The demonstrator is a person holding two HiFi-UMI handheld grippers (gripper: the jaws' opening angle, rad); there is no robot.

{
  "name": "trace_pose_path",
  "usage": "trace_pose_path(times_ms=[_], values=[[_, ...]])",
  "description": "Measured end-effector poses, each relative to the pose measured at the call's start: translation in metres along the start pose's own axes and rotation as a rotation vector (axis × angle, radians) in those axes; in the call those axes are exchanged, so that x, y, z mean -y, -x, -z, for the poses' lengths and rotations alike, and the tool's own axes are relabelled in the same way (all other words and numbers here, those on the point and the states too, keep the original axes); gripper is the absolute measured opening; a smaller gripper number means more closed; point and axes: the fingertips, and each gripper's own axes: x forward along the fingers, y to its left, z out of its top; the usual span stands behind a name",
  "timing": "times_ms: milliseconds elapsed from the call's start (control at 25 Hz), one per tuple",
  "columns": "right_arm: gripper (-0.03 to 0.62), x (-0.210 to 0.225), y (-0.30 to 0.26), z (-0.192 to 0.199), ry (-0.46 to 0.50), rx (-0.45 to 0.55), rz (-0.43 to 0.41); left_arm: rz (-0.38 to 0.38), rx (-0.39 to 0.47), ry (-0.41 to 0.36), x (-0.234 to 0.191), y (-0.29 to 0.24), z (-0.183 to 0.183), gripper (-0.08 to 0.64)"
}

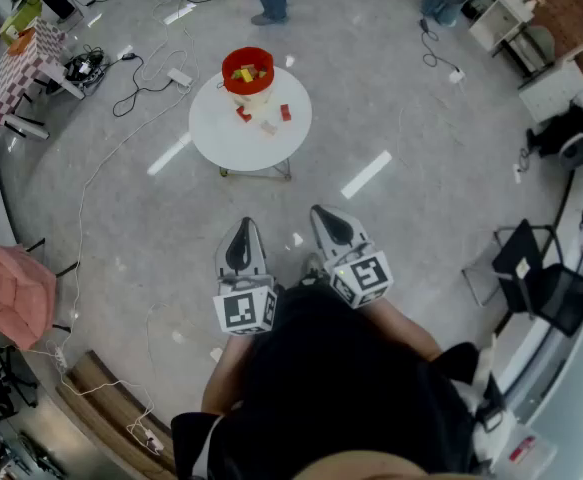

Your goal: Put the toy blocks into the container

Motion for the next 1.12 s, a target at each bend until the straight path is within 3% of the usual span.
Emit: trace_pose_path(times_ms=[520,1120], values=[[-0.004,-0.013,-0.005,0.001,-0.007,0.016,0.002,0.017,-0.003,0.007,-0.012,0.005,0.003,-0.006],[-0.003,-0.066,-0.03,0.013,-0.007,0.003,0.11,0.111,-0.068,0.025,-0.07,0.025,0.023,-0.006]])
